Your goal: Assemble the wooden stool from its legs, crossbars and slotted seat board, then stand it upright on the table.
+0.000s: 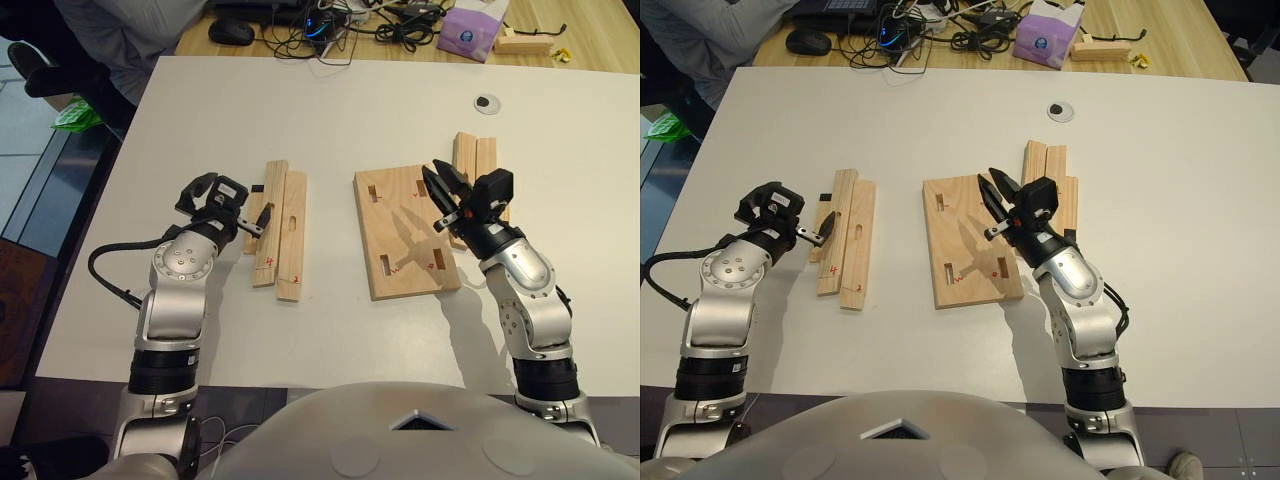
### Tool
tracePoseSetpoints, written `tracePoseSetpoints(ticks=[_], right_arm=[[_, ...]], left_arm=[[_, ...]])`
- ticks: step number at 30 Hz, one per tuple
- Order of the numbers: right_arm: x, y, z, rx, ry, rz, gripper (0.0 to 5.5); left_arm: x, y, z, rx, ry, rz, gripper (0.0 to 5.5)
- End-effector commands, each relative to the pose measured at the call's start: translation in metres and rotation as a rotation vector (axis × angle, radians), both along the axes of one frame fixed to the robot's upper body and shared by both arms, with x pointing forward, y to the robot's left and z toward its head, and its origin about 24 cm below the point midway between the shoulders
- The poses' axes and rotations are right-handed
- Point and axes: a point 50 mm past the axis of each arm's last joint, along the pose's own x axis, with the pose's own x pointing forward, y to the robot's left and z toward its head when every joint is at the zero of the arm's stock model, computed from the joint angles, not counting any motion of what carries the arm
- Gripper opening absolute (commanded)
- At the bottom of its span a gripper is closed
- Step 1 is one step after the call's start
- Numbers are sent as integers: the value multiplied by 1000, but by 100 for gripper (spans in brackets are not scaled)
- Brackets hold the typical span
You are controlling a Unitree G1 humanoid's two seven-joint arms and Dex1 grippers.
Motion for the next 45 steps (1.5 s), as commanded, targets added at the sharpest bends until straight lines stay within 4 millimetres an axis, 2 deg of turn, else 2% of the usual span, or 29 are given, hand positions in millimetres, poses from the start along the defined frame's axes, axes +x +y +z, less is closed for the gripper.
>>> tracePoseSetpoints(ticks=[1,6,8,14,23,25,29,33,37,41,45], right_arm=[[1,-2,1,-10,-14,-21,89],[-1,-2,-4,-21,-10,-38,89],[-2,-2,-5,-27,-11,-43,89],[-2,-3,-6,-35,-14,-49,89],[-2,-5,-8,-41,-11,-56,89],[-2,-5,-8,-42,-15,-61,89],[-2,-4,-9,-43,-19,-70,89],[-3,-3,-10,-44,-21,-84,89],[-5,-1,-12,-38,-21,-98,89],[-4,-1,-11,-29,-25,-110,89],[-3,0,-10,-27,-32,-109,89]], left_arm=[[-1,7,-2,55,20,18,538],[5,15,7,57,-33,66,538],[3,15,4,65,-12,52,538],[-9,5,-11,64,67,-13,538],[-15,-9,-16,26,91,-54,538],[-18,-5,-24,16,131,-17,538],[-30,17,-50,-39,250,108,538],[-37,22,-58,-110,327,124,538],[-48,17,-60,-184,424,68,478],[-64,23,-69,-198,499,84,400],[-69,27,-79,-210,522,117,336]])
